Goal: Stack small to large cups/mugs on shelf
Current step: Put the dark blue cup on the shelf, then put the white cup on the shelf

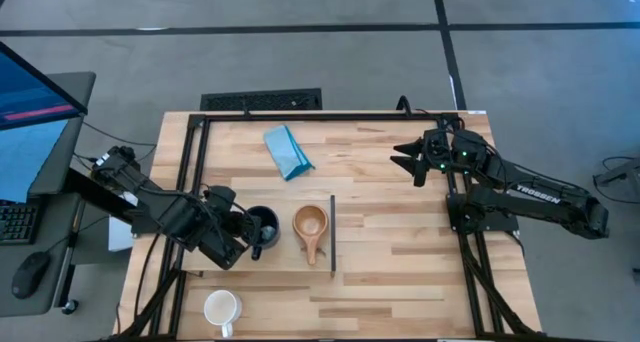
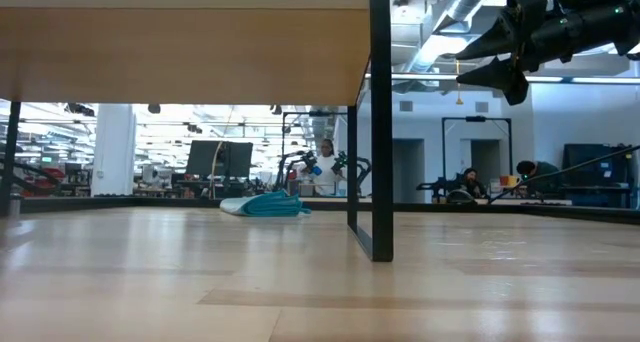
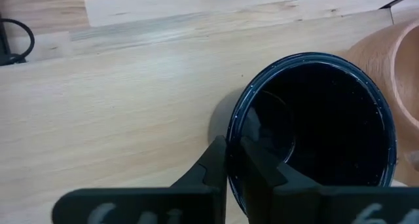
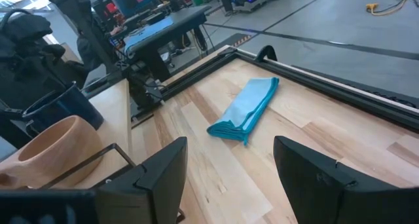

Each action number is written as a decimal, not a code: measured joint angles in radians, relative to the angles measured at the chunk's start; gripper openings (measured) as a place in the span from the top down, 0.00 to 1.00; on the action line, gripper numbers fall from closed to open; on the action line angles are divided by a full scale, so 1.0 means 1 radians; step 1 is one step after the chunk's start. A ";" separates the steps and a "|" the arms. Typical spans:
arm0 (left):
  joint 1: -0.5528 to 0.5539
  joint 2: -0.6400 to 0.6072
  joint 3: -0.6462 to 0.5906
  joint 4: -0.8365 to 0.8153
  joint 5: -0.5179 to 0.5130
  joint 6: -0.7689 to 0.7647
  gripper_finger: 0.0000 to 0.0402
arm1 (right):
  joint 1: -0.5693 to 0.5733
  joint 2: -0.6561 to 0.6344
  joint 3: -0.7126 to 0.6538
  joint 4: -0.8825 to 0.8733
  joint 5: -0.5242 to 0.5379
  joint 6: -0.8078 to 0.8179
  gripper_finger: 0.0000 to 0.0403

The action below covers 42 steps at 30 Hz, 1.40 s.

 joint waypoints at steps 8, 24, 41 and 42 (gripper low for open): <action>0.000 0.002 -0.002 -0.003 0.008 0.000 0.84 | 0.000 0.000 0.000 0.000 0.000 -0.024 0.38; 0.000 0.002 -0.001 0.000 0.008 0.011 0.67 | 0.000 0.000 0.000 0.000 0.000 -0.026 0.38; -0.003 -0.033 0.010 0.006 -0.052 0.043 0.66 | 0.000 0.000 0.000 0.000 0.000 -0.024 0.38; -0.003 -0.043 0.011 0.007 -0.058 0.047 0.66 | 0.000 0.000 0.000 0.000 0.000 -0.024 0.38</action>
